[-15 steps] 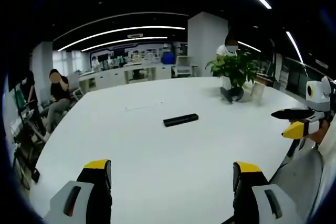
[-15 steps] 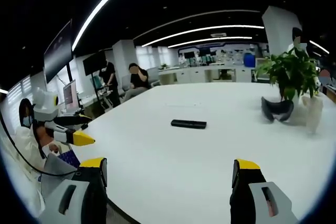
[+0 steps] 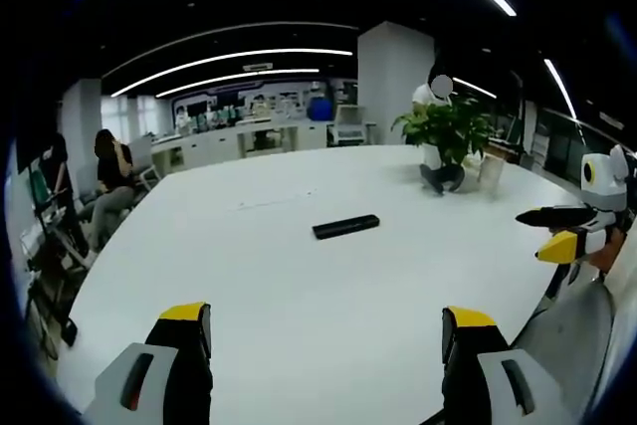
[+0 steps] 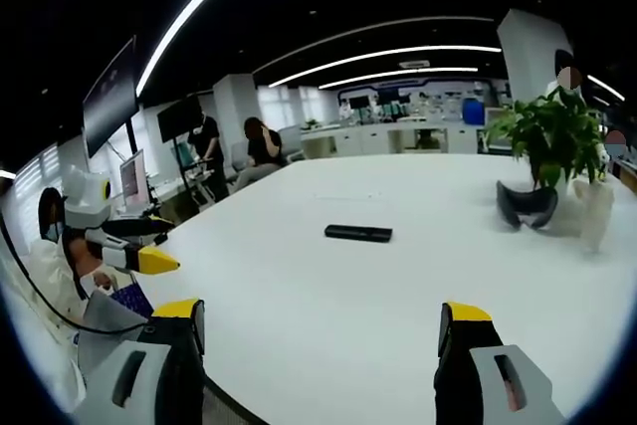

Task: Press the specified remote control buttons in sequence, fully releasing each button before pressing the next.

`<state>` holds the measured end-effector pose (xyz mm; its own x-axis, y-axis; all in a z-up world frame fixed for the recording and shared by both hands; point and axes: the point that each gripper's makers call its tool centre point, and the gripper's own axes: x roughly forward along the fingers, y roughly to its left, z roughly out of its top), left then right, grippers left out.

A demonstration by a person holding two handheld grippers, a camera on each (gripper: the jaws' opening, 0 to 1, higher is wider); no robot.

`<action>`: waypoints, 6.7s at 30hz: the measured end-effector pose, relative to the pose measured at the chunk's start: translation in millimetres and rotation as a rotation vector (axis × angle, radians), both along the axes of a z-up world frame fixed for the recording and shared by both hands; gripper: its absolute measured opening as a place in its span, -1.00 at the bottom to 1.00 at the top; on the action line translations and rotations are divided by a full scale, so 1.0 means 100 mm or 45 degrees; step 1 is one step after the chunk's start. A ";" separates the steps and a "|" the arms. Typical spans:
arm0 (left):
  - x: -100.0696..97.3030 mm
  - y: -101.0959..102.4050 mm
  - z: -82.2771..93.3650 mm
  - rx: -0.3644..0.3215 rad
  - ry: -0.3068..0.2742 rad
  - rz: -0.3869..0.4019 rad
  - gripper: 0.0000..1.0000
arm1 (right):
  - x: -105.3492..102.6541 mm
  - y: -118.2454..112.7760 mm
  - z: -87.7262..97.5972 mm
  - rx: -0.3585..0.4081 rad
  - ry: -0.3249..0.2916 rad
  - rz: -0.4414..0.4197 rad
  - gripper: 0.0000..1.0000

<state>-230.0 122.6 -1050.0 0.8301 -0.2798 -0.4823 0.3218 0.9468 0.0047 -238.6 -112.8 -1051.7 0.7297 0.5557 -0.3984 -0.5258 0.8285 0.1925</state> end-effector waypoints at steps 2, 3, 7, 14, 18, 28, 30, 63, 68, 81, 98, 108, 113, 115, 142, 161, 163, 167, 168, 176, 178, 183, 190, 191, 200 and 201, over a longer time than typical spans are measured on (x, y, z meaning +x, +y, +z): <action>0.00 -0.01 0.00 0.002 0.002 -0.002 0.98 | 0.00 0.00 0.00 0.001 0.000 -0.002 0.95; 0.00 -0.01 -0.01 0.004 0.003 -0.003 0.98 | 0.00 -0.01 0.00 0.002 -0.001 -0.002 0.95; 0.00 -0.02 -0.01 0.000 0.010 -0.010 0.98 | 0.01 -0.01 0.01 0.003 -0.003 -0.004 0.95; -0.01 -0.01 -0.03 0.002 0.020 -0.012 0.98 | 0.00 -0.01 0.00 -0.001 -0.003 -0.002 0.95; -0.02 0.00 -0.04 0.014 0.026 -0.015 0.98 | 0.01 -0.01 0.00 0.002 0.000 -0.007 0.95; 0.00 -0.02 -0.01 0.026 0.014 -0.023 0.98 | 0.01 -0.01 0.00 0.005 0.018 -0.016 0.98; 0.00 -0.02 -0.01 0.025 0.016 -0.028 0.98 | 0.00 -0.01 0.00 0.004 0.018 -0.013 0.98; 0.44 -0.06 0.11 0.149 0.005 -0.167 0.98 | -0.07 0.08 -0.07 0.063 0.109 0.071 0.21; 0.62 -0.11 0.17 0.182 -0.007 -0.221 0.98 | -0.09 0.09 -0.07 0.083 0.145 0.095 -0.24; 1.09 -0.43 0.25 0.219 0.002 -0.399 0.94 | -0.16 0.12 -0.22 0.055 0.266 0.149 -0.90; 1.78 -0.75 0.18 0.322 0.031 -0.608 0.90 | -0.17 0.08 -0.43 0.067 0.414 0.149 -1.00; 2.10 -0.87 -0.18 0.373 0.137 -0.758 0.71 | -0.13 -0.05 -0.55 0.055 0.476 0.089 -1.00; 2.25 -0.89 -0.38 0.412 0.186 -0.823 0.63 | -0.12 -0.09 -0.60 0.055 0.504 0.060 -1.00; 2.33 -0.89 -0.52 0.443 0.218 -0.857 0.57 | -0.12 -0.10 -0.62 0.057 0.517 0.051 -1.00; 2.71 -0.95 -1.37 0.540 0.537 -1.135 -0.02 | -0.01 -0.18 -0.71 0.089 0.599 -0.007 -1.00; 2.68 -0.93 -1.42 0.589 0.555 -1.225 -0.43 | -0.02 -0.06 -0.62 0.162 0.604 0.044 -1.00; 2.63 -0.94 -1.42 0.607 0.549 -1.262 -0.54 | -0.03 -0.04 -0.60 0.167 0.601 0.052 -1.00; 2.61 -0.95 -1.41 0.659 0.550 -1.267 -0.55 | -0.04 -0.01 -0.52 0.150 0.571 0.070 -1.00; 2.61 -0.95 -1.41 0.665 0.549 -1.267 -0.56 | -0.04 -0.02 -0.51 0.148 0.563 0.071 -1.00; 2.55 -0.96 -1.43 0.720 0.589 -1.251 -0.57 | -0.04 -0.06 -0.42 0.124 0.523 0.054 -1.00; 2.52 -0.97 -1.44 0.731 0.594 -1.254 -0.57 | -0.03 -0.06 -0.41 0.127 0.514 0.048 -1.00; 2.36 -0.97 -1.44 0.735 0.596 -1.268 -0.57 | -0.02 -0.04 -0.36 0.120 0.495 0.045 -1.00; 2.18 -1.00 -1.44 0.727 0.591 -1.273 -0.57 | -0.05 0.01 -0.34 0.128 0.492 0.061 -1.00; 2.14 -1.00 -1.45 0.720 0.590 -1.270 -0.57 | -0.06 0.01 -0.34 0.129 0.494 0.064 -1.00; 1.88 -1.05 -1.45 0.724 0.594 -1.267 -0.57 | -0.08 0.02 -0.32 0.107 0.481 0.091 -1.00; 1.85 -1.05 -1.46 0.730 0.596 -1.271 -0.57 | -0.08 0.02 -0.31 0.109 0.478 0.090 -1.00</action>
<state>-44.5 17.4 -1195.6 0.0906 -0.3411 -0.9357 0.9822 0.1860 0.0273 -246.3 -110.9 -1083.2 0.5008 0.6422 -0.5803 -0.4608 0.7653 0.4494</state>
